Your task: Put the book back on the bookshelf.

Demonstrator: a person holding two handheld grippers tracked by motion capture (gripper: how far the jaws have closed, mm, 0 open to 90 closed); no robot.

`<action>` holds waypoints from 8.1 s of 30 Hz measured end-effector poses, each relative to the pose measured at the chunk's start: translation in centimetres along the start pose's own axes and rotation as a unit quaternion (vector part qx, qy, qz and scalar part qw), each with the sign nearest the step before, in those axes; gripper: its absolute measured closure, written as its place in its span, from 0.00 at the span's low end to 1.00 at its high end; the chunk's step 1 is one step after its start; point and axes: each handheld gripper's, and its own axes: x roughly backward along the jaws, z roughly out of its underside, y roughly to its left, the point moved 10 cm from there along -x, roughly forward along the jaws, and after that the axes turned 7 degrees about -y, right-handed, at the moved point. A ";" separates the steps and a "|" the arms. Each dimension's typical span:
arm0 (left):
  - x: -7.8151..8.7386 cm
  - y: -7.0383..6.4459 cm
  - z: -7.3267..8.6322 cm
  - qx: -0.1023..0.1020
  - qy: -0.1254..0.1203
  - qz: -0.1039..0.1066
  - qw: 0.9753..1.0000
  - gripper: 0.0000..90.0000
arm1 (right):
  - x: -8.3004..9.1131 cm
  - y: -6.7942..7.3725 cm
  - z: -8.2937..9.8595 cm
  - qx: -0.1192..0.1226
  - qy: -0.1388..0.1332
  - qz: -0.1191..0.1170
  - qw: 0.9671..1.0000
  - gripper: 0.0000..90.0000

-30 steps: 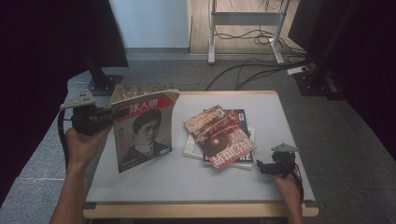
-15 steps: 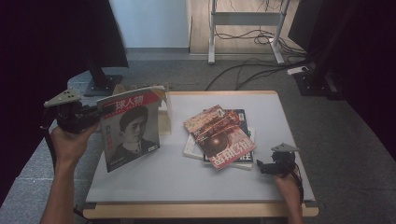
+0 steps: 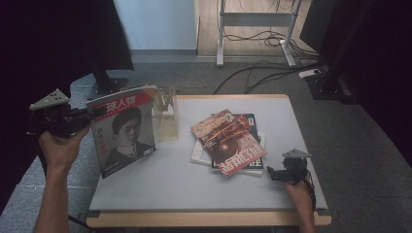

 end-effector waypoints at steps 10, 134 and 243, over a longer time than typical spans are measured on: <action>0.9 2.2 0.3 0.013 -0.001 -0.035 0.999 0.97 | 0.0 0.0 0.0 0.001 0.000 0.000 1.000 0.01; -5.5 6.4 4.5 0.059 -0.057 -0.121 0.989 0.93 | 0.0 0.0 0.0 -0.005 0.003 -0.005 1.000 0.01; -14.0 -11.8 24.2 -0.061 0.184 0.091 0.977 0.00 | -0.1 -0.2 0.1 -0.011 0.007 -0.002 1.000 0.00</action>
